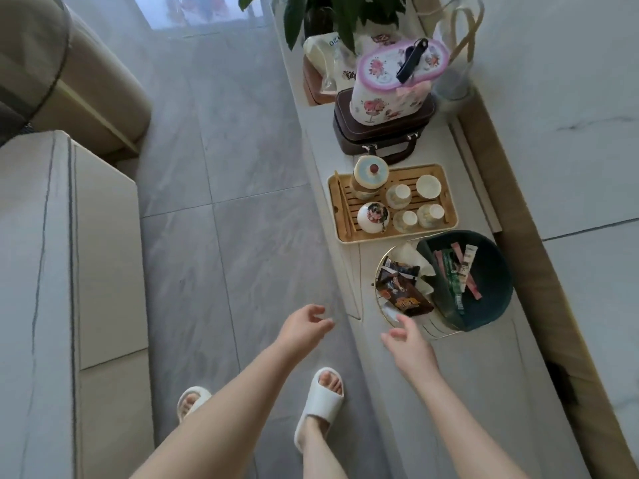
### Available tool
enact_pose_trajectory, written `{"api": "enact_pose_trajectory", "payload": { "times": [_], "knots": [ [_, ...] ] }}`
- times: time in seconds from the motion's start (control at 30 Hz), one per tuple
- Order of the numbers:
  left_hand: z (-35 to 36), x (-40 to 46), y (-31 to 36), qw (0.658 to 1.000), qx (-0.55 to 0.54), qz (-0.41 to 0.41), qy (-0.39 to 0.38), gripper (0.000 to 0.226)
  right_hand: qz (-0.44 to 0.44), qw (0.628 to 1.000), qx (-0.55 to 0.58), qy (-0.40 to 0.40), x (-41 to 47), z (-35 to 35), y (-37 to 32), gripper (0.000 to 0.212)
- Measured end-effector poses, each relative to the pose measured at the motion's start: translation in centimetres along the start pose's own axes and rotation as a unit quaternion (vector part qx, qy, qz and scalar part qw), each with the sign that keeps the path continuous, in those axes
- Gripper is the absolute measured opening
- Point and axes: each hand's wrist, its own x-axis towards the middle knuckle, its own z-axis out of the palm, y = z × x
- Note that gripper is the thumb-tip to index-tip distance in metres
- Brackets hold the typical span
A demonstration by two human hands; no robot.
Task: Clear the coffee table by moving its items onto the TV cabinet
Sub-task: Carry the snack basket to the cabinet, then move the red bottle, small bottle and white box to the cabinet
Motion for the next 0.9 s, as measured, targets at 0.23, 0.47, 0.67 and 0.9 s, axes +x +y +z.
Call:
{"api": "enact_pose_trajectory", "payload": {
  "times": [0.23,0.47,0.67,0.9],
  "knots": [
    [-11.1,-4.4,-8.2,0.994,-0.051,-0.054,0.079,0.033,-0.102,0.986,-0.109,-0.071,-5.0,11.0,-9.1,0.047],
    [-23.9,-7.9,-19.6,0.967,-0.165,-0.107,0.163,0.026,-0.164,0.946,-0.243,-0.136,-10.1,25.5,-16.6,0.04],
    [-32.6,-11.0,-28.0,0.93,-0.246,-0.142,0.233,0.027,-0.214,0.908,-0.316,-0.173,-15.0,37.1,-22.1,0.038],
    [-38.9,-13.6,-33.2,0.888,-0.348,-0.142,0.263,0.026,-0.282,0.856,-0.384,-0.203,-18.6,46.2,-28.1,0.039]
  ]
}}
